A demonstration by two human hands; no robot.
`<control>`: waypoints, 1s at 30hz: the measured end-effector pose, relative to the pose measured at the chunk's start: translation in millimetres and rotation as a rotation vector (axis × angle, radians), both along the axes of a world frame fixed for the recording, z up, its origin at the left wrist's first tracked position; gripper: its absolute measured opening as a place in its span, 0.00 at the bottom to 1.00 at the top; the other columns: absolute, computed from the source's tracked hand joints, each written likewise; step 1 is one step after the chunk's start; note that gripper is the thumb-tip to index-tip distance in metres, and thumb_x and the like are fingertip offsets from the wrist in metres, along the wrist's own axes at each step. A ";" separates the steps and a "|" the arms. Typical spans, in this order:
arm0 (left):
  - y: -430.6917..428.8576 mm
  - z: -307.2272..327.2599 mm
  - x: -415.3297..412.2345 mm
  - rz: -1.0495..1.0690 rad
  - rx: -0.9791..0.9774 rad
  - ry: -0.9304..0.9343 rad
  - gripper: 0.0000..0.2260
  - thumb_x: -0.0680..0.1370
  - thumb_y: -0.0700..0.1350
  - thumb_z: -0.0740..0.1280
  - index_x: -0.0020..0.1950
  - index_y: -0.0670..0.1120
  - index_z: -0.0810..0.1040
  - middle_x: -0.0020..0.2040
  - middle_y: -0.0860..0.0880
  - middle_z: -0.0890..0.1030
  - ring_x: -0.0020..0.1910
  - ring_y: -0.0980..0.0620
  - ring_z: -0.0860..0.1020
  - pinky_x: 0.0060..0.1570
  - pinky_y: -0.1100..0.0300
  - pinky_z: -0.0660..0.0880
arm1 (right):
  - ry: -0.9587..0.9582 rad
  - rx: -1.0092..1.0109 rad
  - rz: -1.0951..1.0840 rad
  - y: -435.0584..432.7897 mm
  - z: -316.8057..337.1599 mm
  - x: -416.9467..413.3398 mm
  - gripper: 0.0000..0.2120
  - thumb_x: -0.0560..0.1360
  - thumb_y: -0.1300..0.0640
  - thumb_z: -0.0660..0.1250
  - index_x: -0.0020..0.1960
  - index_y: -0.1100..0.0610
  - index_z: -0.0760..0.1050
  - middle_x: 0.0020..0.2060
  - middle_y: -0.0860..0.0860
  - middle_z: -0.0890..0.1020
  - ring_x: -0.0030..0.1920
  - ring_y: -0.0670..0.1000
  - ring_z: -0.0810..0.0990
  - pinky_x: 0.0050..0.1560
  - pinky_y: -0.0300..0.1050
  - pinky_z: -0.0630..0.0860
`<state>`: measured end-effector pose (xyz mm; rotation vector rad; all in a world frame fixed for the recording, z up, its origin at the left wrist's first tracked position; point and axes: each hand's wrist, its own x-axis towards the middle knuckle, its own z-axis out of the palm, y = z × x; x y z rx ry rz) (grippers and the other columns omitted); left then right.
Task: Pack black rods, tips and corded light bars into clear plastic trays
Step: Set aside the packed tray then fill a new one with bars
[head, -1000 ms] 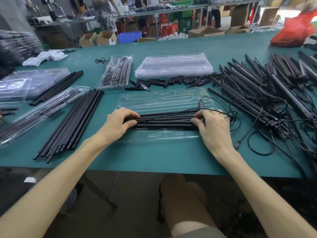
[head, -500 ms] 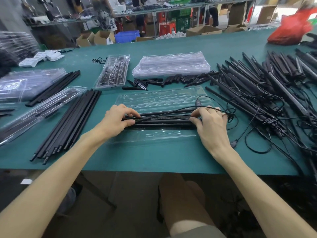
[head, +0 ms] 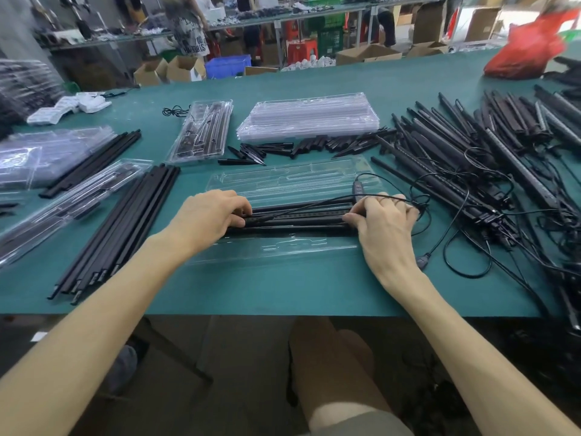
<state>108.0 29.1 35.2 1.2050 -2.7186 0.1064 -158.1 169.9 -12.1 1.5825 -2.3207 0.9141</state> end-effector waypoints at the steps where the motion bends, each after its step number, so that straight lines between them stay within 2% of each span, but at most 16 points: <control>1: -0.5 0.6 0.8 0.007 -0.002 -0.003 0.07 0.80 0.49 0.69 0.58 0.56 0.81 0.55 0.58 0.81 0.57 0.52 0.78 0.50 0.52 0.76 | 0.004 -0.024 0.004 -0.5 0.1 -0.2 0.12 0.80 0.47 0.64 0.50 0.55 0.79 0.49 0.54 0.81 0.54 0.57 0.73 0.59 0.52 0.58; 5: -1.1 3.6 2.5 -0.009 -0.015 -0.028 0.05 0.81 0.51 0.68 0.56 0.56 0.77 0.54 0.59 0.81 0.56 0.51 0.77 0.48 0.52 0.75 | 0.041 -0.098 0.013 -2.1 1.0 1.5 0.10 0.81 0.50 0.65 0.49 0.56 0.79 0.47 0.55 0.81 0.53 0.57 0.71 0.56 0.52 0.58; 11: 9.3 1.3 -0.2 -0.077 -0.092 -0.114 0.08 0.83 0.52 0.62 0.61 0.56 0.76 0.58 0.56 0.78 0.58 0.51 0.74 0.41 0.55 0.68 | 0.030 -0.010 -0.046 -6.8 4.9 0.9 0.12 0.81 0.48 0.63 0.53 0.55 0.80 0.53 0.55 0.80 0.58 0.58 0.68 0.59 0.53 0.57; 14: 12.2 0.9 -4.4 -0.039 -0.099 -0.130 0.10 0.83 0.53 0.61 0.63 0.56 0.77 0.59 0.55 0.77 0.59 0.51 0.74 0.42 0.54 0.71 | 0.042 0.038 -0.077 -5.6 5.3 3.5 0.13 0.81 0.47 0.63 0.55 0.55 0.79 0.56 0.57 0.77 0.60 0.60 0.68 0.61 0.54 0.59; 18: 13.8 0.8 -6.0 -0.017 -0.092 -0.116 0.10 0.83 0.54 0.62 0.62 0.55 0.78 0.59 0.54 0.78 0.60 0.50 0.74 0.43 0.53 0.74 | 0.024 0.051 -0.121 -2.5 6.9 2.1 0.12 0.81 0.52 0.66 0.58 0.59 0.78 0.59 0.59 0.72 0.60 0.61 0.69 0.62 0.55 0.65; 24: 12.9 0.0 -3.8 -0.010 -0.072 -0.072 0.08 0.83 0.55 0.63 0.60 0.56 0.78 0.57 0.57 0.78 0.59 0.52 0.75 0.44 0.52 0.75 | -0.111 -0.006 -0.042 0.6 8.0 3.7 0.09 0.82 0.59 0.62 0.57 0.60 0.79 0.57 0.56 0.73 0.56 0.58 0.74 0.53 0.51 0.73; 30: 11.9 -3.6 -2.8 0.026 -0.064 -0.033 0.07 0.82 0.56 0.64 0.57 0.57 0.79 0.55 0.57 0.78 0.58 0.51 0.75 0.43 0.52 0.73 | -0.068 0.035 -0.023 -0.9 8.0 3.2 0.15 0.82 0.63 0.59 0.64 0.59 0.79 0.57 0.57 0.77 0.60 0.59 0.74 0.58 0.54 0.74</control>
